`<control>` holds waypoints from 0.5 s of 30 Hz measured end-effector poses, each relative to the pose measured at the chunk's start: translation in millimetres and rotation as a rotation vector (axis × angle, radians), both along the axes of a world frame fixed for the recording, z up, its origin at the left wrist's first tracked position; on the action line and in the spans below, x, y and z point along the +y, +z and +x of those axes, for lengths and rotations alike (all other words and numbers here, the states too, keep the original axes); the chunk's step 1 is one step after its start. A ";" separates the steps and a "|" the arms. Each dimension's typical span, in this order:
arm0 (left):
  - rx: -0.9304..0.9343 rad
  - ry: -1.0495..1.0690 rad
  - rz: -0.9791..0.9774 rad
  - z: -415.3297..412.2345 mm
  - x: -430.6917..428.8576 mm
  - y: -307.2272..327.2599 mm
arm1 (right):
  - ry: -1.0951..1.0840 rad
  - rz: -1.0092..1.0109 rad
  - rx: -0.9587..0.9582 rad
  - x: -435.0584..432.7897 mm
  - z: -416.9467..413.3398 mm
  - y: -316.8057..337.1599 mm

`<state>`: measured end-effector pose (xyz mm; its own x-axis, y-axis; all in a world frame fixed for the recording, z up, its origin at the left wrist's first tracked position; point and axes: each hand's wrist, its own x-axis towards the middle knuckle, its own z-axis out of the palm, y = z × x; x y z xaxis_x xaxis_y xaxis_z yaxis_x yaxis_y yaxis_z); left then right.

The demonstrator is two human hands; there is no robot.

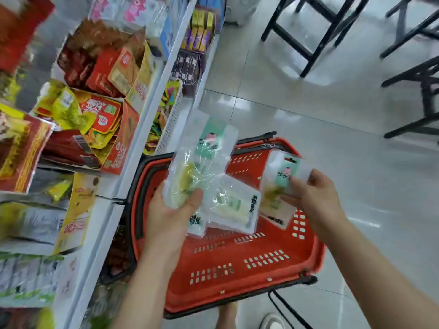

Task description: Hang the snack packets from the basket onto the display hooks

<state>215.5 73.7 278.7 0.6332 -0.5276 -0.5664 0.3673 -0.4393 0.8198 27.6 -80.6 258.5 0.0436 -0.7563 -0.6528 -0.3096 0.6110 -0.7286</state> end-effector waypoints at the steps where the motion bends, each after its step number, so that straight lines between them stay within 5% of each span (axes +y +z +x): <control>1: 0.064 0.038 -0.037 -2.9 -1.4 12.0 | -0.013 0.016 0.022 4.1 -4.1 8.0; 8: 0.400 0.264 -0.231 -39.5 -20.1 99.4 | -0.017 0.075 -0.151 44.5 -12.3 88.4; 15: 0.154 0.367 -0.263 -61.3 -24.0 203.2 | -0.199 0.319 -0.879 38.3 -2.7 220.9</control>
